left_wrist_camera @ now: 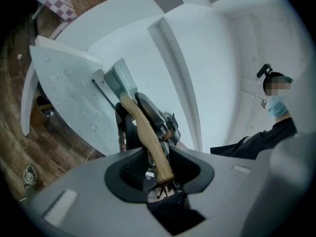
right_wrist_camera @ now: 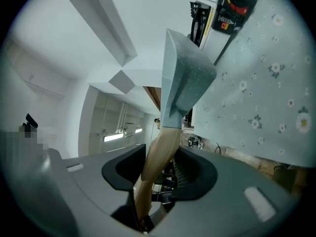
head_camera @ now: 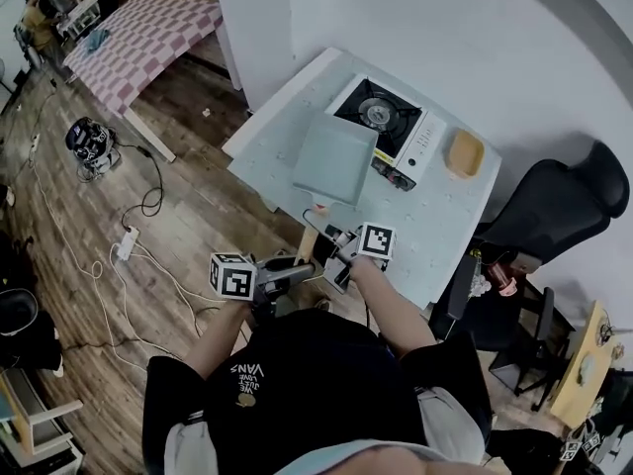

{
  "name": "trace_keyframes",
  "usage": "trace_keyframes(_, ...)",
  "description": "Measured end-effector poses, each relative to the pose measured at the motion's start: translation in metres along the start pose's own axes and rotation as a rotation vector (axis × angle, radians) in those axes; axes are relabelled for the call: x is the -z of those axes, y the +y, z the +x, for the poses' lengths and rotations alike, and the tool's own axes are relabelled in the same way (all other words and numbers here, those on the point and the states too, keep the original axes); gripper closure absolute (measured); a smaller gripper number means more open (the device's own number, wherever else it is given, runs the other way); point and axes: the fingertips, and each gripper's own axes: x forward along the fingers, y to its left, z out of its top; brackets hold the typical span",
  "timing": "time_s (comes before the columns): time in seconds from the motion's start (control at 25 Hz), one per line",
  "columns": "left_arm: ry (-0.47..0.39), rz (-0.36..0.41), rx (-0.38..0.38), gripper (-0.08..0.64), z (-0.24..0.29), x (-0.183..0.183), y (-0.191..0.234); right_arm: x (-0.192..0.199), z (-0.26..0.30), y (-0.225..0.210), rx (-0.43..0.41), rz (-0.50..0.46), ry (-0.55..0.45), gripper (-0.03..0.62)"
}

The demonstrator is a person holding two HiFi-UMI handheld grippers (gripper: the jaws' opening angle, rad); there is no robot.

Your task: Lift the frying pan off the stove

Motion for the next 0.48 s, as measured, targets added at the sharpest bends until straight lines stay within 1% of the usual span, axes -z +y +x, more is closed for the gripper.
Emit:
trace_keyframes(0.28,-0.104,-0.011,-0.057,0.425,-0.032,0.004,0.001,0.031,0.031,0.009,-0.020,-0.005,0.111,0.416)
trace_keyframes(0.36,-0.129,-0.015,-0.072,0.425,-0.041,0.007,0.002,0.040,0.038,0.009,-0.017,-0.009,0.142,0.416)
trace_keyframes(0.48,-0.157,-0.015,-0.092,0.425,-0.052,0.008,0.003,0.051,0.050,0.014,-0.039,-0.013,0.178,0.416)
